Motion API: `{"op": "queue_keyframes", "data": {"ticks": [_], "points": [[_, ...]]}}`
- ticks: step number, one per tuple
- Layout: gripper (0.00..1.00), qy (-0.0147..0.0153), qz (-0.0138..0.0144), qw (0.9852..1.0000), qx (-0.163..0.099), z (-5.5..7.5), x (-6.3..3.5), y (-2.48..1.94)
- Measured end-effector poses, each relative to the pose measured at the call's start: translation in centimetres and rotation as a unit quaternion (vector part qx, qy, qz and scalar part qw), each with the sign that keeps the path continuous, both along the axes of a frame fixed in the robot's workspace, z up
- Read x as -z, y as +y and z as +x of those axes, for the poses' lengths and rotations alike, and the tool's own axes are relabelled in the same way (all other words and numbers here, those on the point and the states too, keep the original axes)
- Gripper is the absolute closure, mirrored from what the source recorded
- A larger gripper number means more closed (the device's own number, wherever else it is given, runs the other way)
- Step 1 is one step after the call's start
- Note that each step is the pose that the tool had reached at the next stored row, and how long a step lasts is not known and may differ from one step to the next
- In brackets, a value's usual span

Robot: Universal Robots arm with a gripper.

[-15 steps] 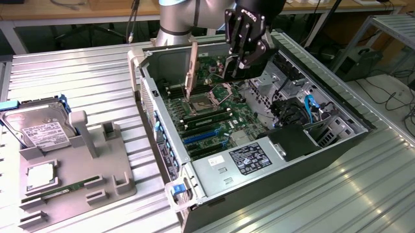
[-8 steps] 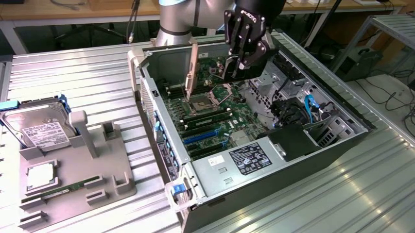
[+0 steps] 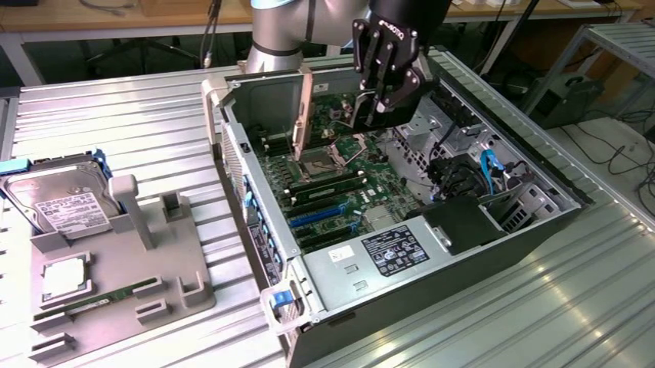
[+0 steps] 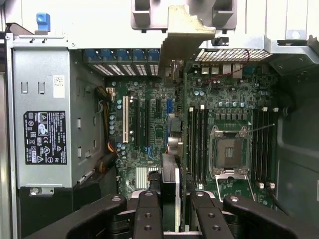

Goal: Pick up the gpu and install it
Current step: 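Insert the gpu into the slot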

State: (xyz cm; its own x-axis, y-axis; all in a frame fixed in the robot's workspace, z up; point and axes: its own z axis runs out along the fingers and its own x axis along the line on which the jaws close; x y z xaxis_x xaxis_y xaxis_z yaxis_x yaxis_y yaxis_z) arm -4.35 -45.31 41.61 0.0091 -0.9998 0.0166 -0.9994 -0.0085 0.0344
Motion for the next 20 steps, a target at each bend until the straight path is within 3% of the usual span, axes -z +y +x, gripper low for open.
{"op": "queue_keyframes", "data": {"ticks": [10, 13, 17, 19, 20], "points": [[0.73, -0.0007, -0.0007, 1.0000, 0.000, 0.0, 1.44, -0.14], [0.73, -0.0006, 0.0013, 1.0000, -0.001, 0.0, 1.90, -0.43], [0.73, -0.0006, 0.0035, 1.0000, -0.006, 0.3, 2.26, -0.43], [0.73, -0.0005, 0.0084, 0.9999, -0.006, 0.3, 2.40, -0.44], [0.73, -0.0006, 0.0174, 0.9998, -0.007, 0.3, 2.42, -0.44]]}}
